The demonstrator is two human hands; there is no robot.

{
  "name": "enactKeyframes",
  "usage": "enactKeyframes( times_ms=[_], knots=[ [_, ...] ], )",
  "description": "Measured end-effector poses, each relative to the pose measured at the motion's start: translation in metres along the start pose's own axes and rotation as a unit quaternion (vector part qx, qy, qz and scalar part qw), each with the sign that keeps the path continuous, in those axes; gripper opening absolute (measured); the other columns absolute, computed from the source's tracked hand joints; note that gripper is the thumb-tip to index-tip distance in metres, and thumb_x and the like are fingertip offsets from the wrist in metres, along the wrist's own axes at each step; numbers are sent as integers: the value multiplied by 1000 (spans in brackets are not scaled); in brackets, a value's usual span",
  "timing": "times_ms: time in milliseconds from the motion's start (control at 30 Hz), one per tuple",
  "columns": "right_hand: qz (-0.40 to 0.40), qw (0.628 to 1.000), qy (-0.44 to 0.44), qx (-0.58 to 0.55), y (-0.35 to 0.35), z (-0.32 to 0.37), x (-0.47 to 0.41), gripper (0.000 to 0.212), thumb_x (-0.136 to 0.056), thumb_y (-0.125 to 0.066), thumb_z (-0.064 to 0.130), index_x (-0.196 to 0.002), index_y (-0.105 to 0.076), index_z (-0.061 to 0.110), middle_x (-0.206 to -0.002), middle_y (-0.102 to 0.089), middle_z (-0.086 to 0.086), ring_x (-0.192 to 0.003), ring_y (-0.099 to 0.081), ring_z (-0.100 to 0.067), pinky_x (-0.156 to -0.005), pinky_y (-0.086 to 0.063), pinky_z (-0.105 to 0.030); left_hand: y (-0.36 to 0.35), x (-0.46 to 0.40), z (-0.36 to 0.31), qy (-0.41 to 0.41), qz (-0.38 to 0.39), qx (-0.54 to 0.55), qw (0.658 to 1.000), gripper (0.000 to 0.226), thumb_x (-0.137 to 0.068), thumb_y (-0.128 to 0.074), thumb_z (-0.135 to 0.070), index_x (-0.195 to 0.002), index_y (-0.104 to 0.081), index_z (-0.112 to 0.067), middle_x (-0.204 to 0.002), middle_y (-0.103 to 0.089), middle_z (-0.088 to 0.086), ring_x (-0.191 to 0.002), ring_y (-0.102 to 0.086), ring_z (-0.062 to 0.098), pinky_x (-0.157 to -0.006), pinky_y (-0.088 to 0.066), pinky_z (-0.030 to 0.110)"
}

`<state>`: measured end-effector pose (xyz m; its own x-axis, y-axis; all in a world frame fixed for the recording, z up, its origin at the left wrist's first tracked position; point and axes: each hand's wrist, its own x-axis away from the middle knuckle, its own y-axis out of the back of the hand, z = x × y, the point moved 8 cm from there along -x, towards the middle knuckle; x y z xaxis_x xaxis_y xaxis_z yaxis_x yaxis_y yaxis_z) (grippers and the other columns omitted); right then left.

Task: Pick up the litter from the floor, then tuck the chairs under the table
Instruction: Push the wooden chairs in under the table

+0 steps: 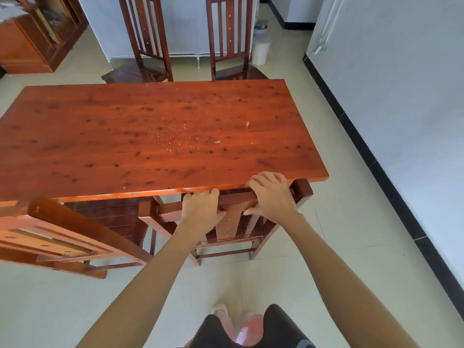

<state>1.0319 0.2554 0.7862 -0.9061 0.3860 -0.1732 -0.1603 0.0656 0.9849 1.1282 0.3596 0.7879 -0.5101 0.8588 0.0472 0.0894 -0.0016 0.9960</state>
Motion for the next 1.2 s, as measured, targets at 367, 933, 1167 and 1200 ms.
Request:
enactKeyframes(
  times_ms=[367, 933, 1167, 1200],
  knots=[
    [-105, 970, -133, -177, 2, 1, 119, 41, -85, -58, 13, -125, -53, 8, -135, -53, -10, -132, -42, -25, -108, -34, -34, 6, 61, -59, -76, -40, 283, 955, 41, -89, -51, -29, -127, -52, -15, -125, -59, 1, -119, -51, 18, -98, -37, 29],
    [61, 744, -465, -477, -54, -166, 396, 29, -90, -55, 10, -98, -61, 37, -100, -67, 21, -91, -65, -1, -80, -46, -4, -124, 114, -273, 88, 205, 518, 826, 23, -94, -45, -11, -99, -57, -31, -94, -67, -10, -91, -64, 10, -90, -50, 28],
    [-2, 719, -484, -498, -56, -281, 365, 23, -91, -54, 12, -109, -64, 23, -101, -67, 13, -91, -62, 7, -73, -42, 0, -141, 69, -320, 101, 233, 486, 836, 26, -92, -50, -13, -91, -59, -37, -92, -69, -11, -88, -66, 7, -81, -47, 15],
    [-3, 719, -483, -499, -60, -294, 357, 24, -91, -54, 12, -109, -64, 23, -101, -67, 13, -90, -62, 7, -73, -42, 0, -144, 55, -326, 97, 233, 483, 838, 27, -92, -51, -12, -90, -59, -37, -90, -70, -10, -85, -66, 5, -76, -46, 10]
  ],
)
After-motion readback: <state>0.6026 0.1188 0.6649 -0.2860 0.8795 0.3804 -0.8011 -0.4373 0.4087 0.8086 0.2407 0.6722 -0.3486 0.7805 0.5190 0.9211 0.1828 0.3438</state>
